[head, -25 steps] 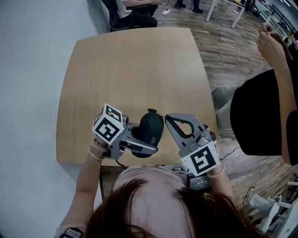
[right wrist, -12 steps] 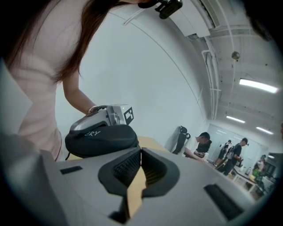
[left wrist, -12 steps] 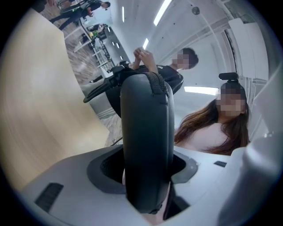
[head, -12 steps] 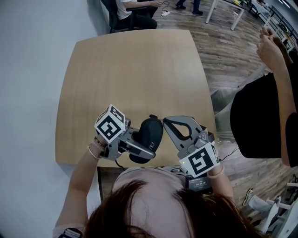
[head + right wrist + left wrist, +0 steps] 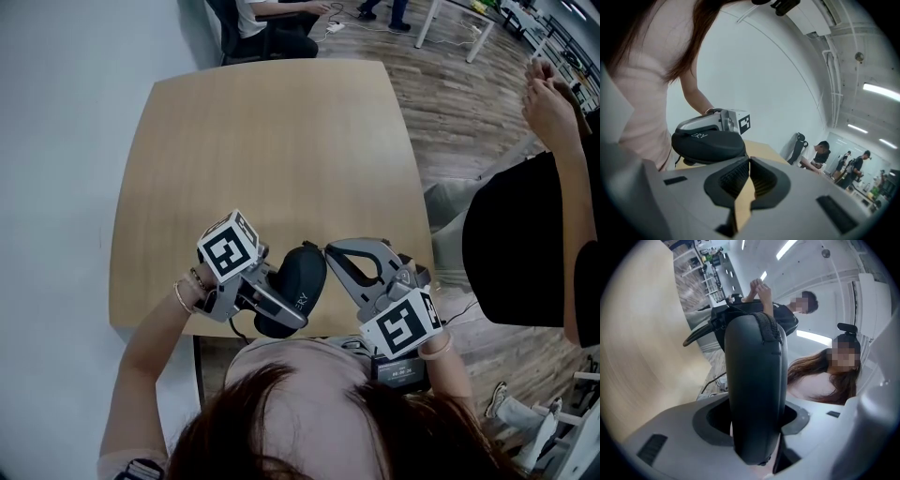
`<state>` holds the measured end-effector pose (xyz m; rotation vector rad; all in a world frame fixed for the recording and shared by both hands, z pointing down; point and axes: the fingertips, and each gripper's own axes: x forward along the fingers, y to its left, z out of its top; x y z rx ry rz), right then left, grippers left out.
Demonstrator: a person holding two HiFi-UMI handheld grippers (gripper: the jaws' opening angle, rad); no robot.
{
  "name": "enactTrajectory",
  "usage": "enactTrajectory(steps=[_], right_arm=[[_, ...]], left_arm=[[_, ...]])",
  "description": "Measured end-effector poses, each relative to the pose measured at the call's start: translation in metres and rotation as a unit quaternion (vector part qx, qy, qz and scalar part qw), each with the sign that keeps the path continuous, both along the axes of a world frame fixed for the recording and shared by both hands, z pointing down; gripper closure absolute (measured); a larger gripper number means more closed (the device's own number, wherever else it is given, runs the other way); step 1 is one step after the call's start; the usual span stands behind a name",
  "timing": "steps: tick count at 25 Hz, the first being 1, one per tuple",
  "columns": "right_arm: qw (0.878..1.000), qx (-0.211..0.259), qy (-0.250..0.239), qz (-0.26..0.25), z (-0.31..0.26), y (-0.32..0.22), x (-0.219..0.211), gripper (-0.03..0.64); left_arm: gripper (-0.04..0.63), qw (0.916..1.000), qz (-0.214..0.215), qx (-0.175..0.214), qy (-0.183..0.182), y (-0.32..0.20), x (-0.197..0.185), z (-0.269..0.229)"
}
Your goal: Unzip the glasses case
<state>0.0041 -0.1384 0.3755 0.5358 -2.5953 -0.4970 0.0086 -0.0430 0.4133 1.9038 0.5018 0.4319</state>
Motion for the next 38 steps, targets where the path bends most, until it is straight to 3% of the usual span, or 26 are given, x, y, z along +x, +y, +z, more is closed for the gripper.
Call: enactTrajectory(steps=[12,19,26,34,38], right_arm=[[0.999,-0.006,0.025,-0.036,0.008,0.006,-0.007,0.6],[0.998,-0.01,0.038,-0.053,0.014,0.01,-0.008,0.6],[0.998,-0.024,0.037,-0.034,0.015,0.003,0.001,0.601],[0.999,-0.024,0.03,-0.002,0.011,-0.006,0.011,0.601],[0.999,-0.018,0.038,-0.007,0.012,-0.005,0.009,0.601]], left_arm=[[0.365,0.9974,0.061,-0.012,-0.036,0.015,0.001,0.007],[0.374,0.9936,0.087,0.018,-0.07,0.02,-0.001,0.019],[0.373,0.9926,0.058,0.056,-0.091,0.001,-0.008,0.028],[0.365,0.9931,-0.012,0.088,-0.076,-0.023,-0.012,0.023],[0.365,0.9906,-0.007,0.104,-0.089,-0.023,-0.017,0.026]])
